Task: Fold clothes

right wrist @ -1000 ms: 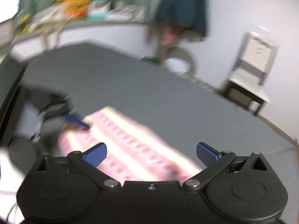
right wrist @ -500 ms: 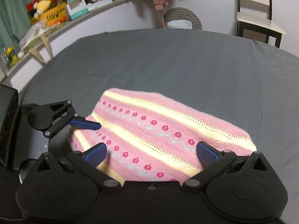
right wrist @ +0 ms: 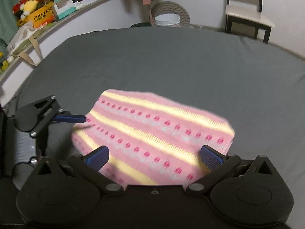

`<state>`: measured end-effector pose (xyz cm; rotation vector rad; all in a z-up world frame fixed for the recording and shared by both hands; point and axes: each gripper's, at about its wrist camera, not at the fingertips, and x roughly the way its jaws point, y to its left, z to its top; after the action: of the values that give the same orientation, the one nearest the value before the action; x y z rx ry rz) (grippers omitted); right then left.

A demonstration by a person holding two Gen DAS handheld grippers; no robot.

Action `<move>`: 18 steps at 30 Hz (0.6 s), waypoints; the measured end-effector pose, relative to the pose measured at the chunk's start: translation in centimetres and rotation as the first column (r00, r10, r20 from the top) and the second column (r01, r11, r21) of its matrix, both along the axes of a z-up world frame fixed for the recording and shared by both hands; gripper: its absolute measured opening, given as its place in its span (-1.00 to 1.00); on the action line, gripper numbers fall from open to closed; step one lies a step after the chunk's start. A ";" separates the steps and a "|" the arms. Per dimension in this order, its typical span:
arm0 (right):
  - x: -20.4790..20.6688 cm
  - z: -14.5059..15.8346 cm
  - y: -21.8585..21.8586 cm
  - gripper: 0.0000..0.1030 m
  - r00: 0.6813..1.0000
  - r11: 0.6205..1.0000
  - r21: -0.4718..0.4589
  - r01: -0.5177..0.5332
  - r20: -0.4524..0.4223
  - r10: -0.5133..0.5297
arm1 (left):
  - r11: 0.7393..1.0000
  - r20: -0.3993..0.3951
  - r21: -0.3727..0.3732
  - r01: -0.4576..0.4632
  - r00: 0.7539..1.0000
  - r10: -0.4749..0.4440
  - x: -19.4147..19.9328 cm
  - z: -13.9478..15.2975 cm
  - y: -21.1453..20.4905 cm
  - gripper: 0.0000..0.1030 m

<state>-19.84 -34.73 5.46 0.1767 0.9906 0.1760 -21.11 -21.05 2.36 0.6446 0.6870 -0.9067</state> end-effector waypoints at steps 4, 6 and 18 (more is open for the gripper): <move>0.8 -2.2 0.0 1.00 0.996 1.000 0.022 0.015 -0.087 -0.013 | 0.998 -0.053 0.065 0.001 0.999 0.003 0.2 -1.7 -0.4 0.99; 1.2 -3.1 -0.1 1.00 0.995 1.000 0.019 0.021 -0.103 -0.019 | 0.997 -0.060 0.076 -0.005 0.998 0.009 0.1 -2.2 -0.6 0.99; -0.2 -0.6 -0.1 1.00 0.997 0.998 -0.002 0.066 -0.043 -0.066 | 0.997 -0.053 0.038 -0.068 0.996 0.070 -0.7 0.2 1.0 0.99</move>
<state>-20.02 -34.79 4.90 0.2127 1.0262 0.1120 -21.85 -20.02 2.51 0.6266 0.7706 -0.8522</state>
